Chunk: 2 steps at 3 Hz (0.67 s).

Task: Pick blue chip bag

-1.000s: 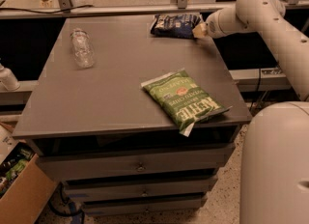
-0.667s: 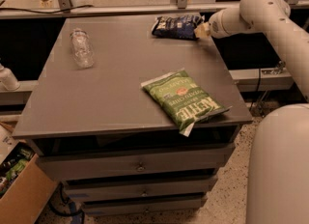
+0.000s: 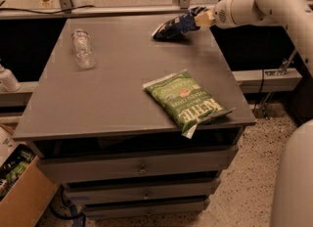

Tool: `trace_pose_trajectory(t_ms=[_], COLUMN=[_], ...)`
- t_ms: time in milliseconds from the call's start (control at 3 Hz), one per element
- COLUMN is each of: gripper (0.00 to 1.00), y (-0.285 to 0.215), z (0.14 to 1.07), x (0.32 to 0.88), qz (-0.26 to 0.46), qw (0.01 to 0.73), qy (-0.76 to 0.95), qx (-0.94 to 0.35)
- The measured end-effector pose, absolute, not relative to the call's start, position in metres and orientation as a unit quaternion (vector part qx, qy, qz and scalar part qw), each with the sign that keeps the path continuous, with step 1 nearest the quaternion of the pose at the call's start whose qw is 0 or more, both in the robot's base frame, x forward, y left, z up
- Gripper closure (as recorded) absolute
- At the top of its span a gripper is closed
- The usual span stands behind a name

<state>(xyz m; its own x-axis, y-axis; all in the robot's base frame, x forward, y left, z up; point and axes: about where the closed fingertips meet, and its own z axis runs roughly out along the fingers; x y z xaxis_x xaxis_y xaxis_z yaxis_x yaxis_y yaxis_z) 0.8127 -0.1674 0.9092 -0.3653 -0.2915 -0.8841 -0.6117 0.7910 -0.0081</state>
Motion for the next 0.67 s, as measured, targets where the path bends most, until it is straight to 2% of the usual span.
trace_pose_trajectory(t_ms=[667], gripper=[1.00], y=[-0.127], z=[0.985], x=[0.766], qz=[0.239], qw=[0.530], qy=[0.739], qx=[-0.340])
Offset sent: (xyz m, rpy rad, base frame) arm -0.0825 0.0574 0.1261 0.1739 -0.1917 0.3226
